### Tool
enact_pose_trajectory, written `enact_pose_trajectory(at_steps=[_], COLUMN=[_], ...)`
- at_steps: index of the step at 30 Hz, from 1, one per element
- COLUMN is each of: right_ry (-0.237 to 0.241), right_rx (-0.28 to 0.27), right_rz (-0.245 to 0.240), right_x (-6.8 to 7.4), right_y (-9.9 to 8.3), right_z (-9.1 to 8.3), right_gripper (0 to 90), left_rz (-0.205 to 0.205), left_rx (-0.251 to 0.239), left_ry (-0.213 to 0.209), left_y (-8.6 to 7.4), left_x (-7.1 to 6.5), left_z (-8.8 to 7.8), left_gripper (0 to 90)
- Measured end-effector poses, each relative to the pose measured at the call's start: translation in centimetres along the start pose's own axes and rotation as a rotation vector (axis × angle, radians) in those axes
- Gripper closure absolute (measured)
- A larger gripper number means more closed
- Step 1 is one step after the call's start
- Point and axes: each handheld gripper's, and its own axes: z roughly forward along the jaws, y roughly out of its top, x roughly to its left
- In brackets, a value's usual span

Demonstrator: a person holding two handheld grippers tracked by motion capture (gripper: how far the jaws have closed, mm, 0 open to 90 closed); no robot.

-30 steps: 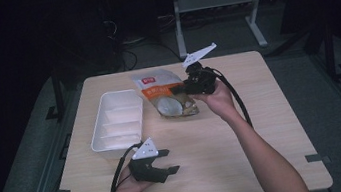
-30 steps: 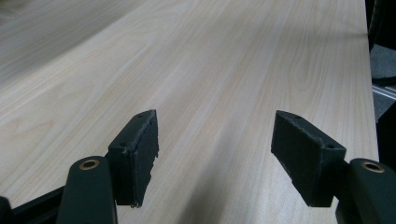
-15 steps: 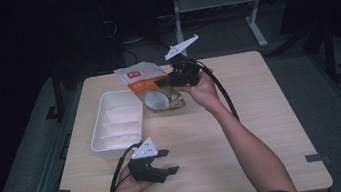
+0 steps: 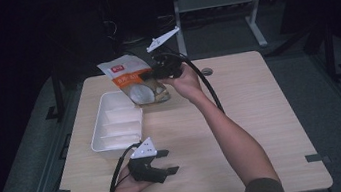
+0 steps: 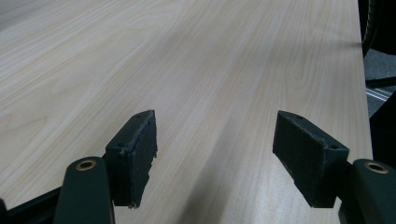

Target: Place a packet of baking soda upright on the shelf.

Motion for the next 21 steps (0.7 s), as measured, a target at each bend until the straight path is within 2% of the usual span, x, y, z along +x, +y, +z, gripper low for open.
enact_pose_trajectory(at_steps=[14,18,21], right_ry=[0.009,0.010,0.012], right_rx=[0.012,0.003,0.000], right_rz=[-0.016,-0.014,-0.007], right_x=[-0.2,-0.3,-0.6], right_y=[2.5,3.0,3.1], right_z=[2.7,3.8,5.2], right_gripper=[90.0,89.9,90.0], left_rz=[-0.012,-0.002,0.003], left_rx=[-0.016,-0.005,-0.005], left_ry=[0.002,-0.002,-0.002], left_y=[-0.1,0.0,0.0], left_x=[0.3,0.1,0.1], left_z=[-0.4,-0.2,-0.2], left_gripper=[30.2,30.2,30.2])
